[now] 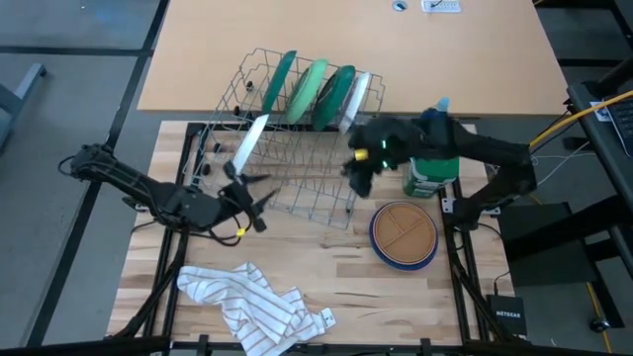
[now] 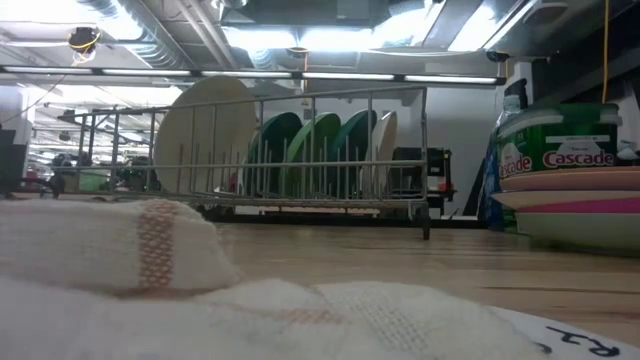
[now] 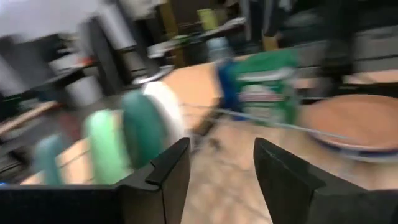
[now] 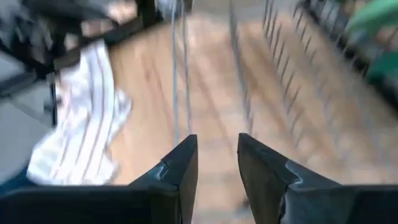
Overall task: Sort dishes
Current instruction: Put the brown plate in the dish rack
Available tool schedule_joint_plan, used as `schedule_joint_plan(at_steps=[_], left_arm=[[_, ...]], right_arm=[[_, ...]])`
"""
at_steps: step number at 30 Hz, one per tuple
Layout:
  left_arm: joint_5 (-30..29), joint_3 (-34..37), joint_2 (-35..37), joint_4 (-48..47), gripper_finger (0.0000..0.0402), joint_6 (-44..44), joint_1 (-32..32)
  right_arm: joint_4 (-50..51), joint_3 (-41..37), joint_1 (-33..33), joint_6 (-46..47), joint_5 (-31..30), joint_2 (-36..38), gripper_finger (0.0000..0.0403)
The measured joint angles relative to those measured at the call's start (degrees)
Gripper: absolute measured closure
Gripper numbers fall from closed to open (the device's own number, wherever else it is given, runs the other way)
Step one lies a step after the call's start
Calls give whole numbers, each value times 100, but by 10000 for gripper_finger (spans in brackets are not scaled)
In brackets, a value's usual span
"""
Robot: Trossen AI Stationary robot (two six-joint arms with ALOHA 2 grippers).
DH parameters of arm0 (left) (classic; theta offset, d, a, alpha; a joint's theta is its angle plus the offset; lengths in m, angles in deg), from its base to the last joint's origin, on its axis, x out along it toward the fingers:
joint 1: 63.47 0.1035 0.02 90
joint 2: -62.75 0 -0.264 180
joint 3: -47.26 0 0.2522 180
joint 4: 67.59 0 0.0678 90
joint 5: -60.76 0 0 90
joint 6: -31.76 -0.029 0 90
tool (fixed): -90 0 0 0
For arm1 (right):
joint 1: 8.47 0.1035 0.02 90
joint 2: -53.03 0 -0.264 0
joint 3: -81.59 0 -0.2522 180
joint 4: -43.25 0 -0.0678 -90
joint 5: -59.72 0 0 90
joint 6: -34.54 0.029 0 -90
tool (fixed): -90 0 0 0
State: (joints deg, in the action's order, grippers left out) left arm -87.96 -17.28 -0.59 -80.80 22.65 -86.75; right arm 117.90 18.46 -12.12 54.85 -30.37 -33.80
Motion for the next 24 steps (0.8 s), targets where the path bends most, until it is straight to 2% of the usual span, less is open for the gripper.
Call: schedule_joint_plan(at_steps=[2, 5, 8, 13, 17, 21, 24], left_arm=[[520, 0, -34, 0, 235, 9, 0], [888, 0, -45, -17, 235, 123, 0], [986, 0, -47, -190, 235, 394, 0], [997, 0, -52, -721, 235, 896, 0], [1049, 0, -52, -1048, 235, 1249, 0], [1237, 0, -52, -1128, 235, 1488, 0], [1410, 0, -52, -1220, 235, 1660, 0]], right_arm=[[475, 0, 389, 394, -221, -13, 286], [1104, 0, 954, 1124, -547, -135, 286], [1673, -2, 1490, 1994, -779, -351, 286], [2364, -2, 2217, 3174, -790, -731, 286], [2920, -4, 2687, 3466, -811, -1086, 286], [2798, -96, 2926, 3076, -996, -1394, 286], [2797, -282, 2919, 3056, -878, -1570, 286]])
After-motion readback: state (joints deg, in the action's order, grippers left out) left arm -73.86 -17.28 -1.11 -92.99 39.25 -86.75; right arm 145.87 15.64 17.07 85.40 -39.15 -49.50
